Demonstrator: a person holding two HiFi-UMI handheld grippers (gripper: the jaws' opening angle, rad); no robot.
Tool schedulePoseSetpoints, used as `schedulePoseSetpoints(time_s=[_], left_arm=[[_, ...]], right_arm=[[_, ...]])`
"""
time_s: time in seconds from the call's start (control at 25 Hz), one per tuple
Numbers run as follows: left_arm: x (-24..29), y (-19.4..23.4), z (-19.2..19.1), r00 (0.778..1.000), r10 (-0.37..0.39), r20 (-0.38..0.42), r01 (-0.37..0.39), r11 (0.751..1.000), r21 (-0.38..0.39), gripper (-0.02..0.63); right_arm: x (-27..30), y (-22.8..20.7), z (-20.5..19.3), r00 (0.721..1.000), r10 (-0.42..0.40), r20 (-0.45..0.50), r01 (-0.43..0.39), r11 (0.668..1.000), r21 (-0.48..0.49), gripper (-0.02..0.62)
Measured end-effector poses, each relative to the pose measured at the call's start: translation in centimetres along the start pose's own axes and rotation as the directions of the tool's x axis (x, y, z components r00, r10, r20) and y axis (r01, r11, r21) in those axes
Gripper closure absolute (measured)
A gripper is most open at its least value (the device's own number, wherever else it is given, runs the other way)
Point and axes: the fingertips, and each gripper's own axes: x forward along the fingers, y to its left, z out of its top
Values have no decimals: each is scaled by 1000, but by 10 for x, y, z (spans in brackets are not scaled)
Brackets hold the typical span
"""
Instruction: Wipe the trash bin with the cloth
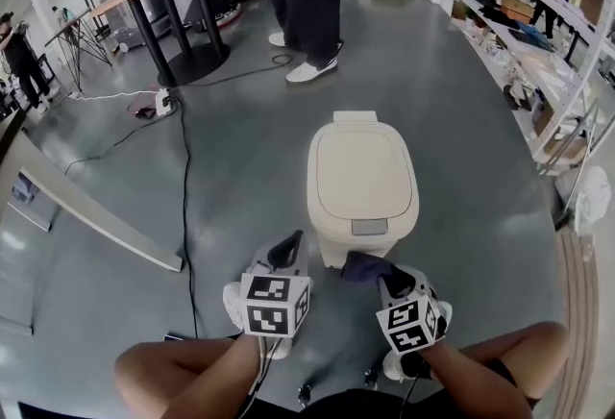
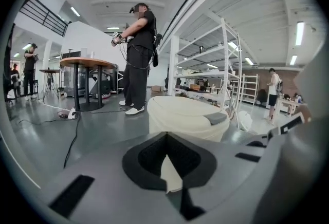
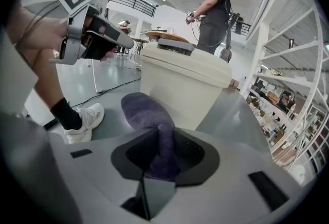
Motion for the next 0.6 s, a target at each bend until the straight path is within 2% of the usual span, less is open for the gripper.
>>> schedulePoseSetpoints(time_s=[0.24, 0.44, 0.6], left_arm=[[-5, 22, -24, 998, 52, 23, -50, 994, -96, 607], [-6, 29, -46, 997, 58, 48, -56, 997, -46, 607], [-7, 33, -65, 997, 67, 40, -64, 995, -77, 607]], right_arm=[[19, 33, 6, 998, 13, 55, -22, 985, 172, 497], [44, 64, 21, 994, 4, 110, -35, 960, 276, 497], [58, 74, 37, 988, -16, 155, -31, 955, 295, 497]])
